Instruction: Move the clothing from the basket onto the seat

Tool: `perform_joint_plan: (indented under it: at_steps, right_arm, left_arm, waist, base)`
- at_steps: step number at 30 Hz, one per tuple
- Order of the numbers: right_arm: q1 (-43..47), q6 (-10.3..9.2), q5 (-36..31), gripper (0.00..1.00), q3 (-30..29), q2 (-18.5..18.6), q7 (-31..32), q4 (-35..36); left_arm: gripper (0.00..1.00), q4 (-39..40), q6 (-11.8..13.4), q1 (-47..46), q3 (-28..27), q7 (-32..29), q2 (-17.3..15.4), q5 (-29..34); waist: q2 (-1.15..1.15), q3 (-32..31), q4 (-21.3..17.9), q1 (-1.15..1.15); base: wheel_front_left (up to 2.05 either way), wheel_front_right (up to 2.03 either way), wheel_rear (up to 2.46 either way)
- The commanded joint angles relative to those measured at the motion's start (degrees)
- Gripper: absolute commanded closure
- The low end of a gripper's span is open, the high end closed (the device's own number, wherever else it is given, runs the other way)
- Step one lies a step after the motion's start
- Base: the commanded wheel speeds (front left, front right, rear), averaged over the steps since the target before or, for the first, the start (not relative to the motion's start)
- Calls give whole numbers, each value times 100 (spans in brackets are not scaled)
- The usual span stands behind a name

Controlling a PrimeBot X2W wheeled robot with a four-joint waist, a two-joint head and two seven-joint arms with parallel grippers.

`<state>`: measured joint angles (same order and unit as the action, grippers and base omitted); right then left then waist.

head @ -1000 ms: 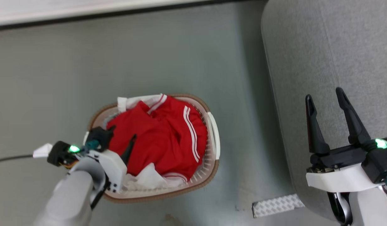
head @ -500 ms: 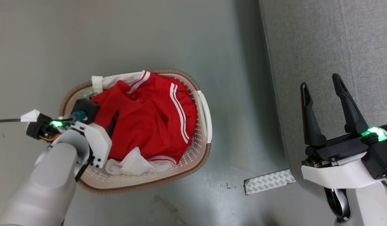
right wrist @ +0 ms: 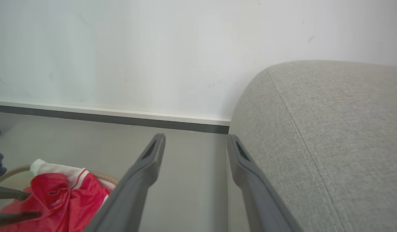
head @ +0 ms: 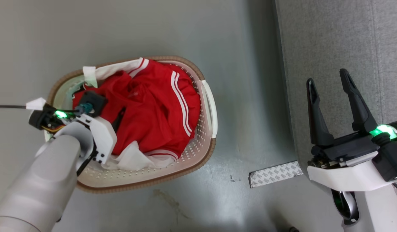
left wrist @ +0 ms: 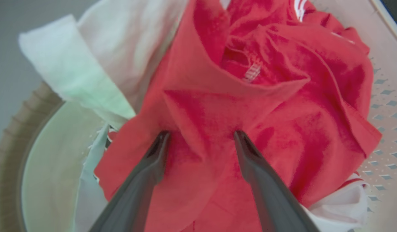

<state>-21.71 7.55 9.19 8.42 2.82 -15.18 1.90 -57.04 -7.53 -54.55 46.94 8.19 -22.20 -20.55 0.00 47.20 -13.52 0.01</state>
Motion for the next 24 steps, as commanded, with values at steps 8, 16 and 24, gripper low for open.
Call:
perform_joint_plan:
  at_steps: [8, 16, 24]
  right_arm:
    - [-75, -12, 73, 0, -42, 13, 4, 14]
    - [-77, -12, 169, 0, -110, 13, 4, -69]
    - [215, -12, 129, 0, -270, 16, 4, -291]
  left_arm:
    - [66, -171, 9, -210, 400, 216, -19, -318]
    - [100, -288, 9, -155, 609, 444, 45, -580]
    - [100, -96, 9, 353, 399, 672, 225, -1167]
  waist:
    - [0, 148, -49, -1]
    - [0, -59, -3, -1]
    - [0, -847, 242, -1]
  base:
    - [0, 0, 0]
    - [0, 0, 0]
    - [0, 0, 0]
